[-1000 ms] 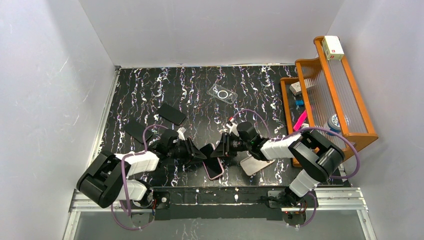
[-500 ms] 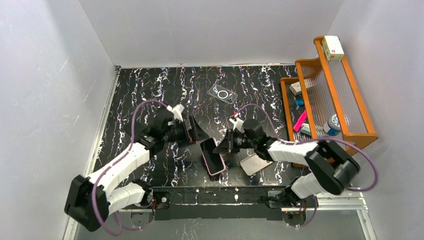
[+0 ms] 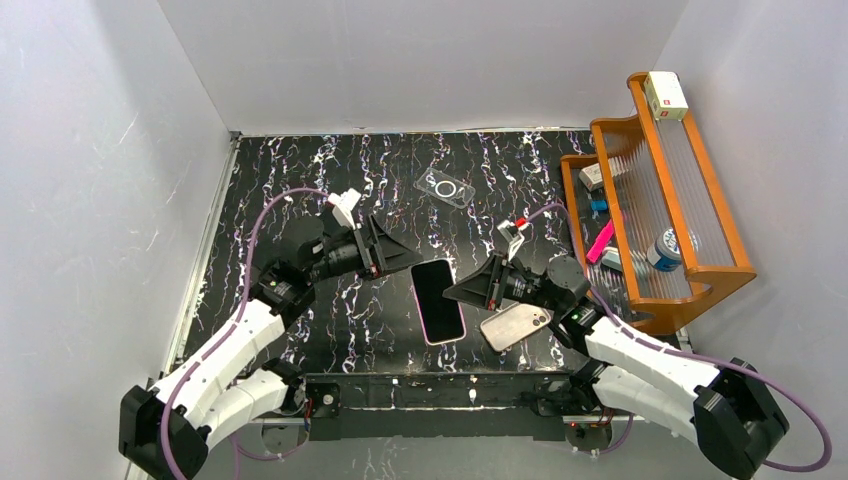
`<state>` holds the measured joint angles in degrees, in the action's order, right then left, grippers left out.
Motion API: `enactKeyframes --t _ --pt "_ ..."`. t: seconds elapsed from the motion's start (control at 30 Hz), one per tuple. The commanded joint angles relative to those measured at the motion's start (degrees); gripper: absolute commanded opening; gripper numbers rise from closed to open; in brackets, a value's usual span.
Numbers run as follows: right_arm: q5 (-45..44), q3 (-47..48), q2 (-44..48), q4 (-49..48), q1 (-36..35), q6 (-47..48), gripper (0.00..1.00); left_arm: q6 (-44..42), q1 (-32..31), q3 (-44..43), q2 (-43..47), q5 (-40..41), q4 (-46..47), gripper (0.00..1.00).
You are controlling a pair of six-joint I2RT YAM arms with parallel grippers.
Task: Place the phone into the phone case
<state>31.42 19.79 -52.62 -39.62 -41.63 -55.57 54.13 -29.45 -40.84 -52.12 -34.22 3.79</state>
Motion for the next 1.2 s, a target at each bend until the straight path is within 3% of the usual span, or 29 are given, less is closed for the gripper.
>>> enactKeyframes --t 0.0,0.17,0.43,0.5,0.63,0.77,0.9,1.03,1.13,1.17 --pt "1.4 -0.7 3.1 -12.6 0.0 -4.3 0.01 15.3 0.2 5.6 0.6 -7.7 23.7 0.84" --pt "1.2 -1.1 2.4 -14.6 0.0 -5.5 0.01 17.3 0.2 6.1 0.2 -8.8 26.2 0.75" --pt "0.8 -0.9 0.4 -15.7 -0.1 -5.4 0.01 19.2 0.2 7.5 -0.2 -8.6 28.2 0.53" --pt "0.8 -0.8 0.1 -16.3 0.0 -5.4 0.01 18.9 0.2 7.9 -0.3 -8.8 28.2 0.54" --pt "0.8 -0.2 -0.6 -16.6 0.0 -5.2 0.01 18.9 0.2 9.2 -0.6 -8.6 28.1 0.71" --pt "0.3 0.1 -1.3 -16.9 -0.1 -5.2 0.01 19.2 0.2 9.8 -0.9 -8.5 28.1 0.69" --pt "-0.4 0.0 -2.0 -17.1 -0.1 -5.3 0.01 19.5 0.1 10.1 -1.4 -8.7 28.1 0.51" --pt "-0.4 -0.2 -2.4 -16.9 0.0 -5.5 0.01 18.4 0.1 9.9 -1.3 -9.0 28.1 0.20" --pt "-0.8 -0.4 -1.9 -15.6 -0.1 -5.2 0.10 17.2 0.1 9.8 -1.8 -9.7 28.0 0.01" --pt "-0.9 -0.3 -1.8 -15.1 -0.1 -5.1 0.14 16.8 0.2 9.7 -2.0 -10.0 28.0 0.00"
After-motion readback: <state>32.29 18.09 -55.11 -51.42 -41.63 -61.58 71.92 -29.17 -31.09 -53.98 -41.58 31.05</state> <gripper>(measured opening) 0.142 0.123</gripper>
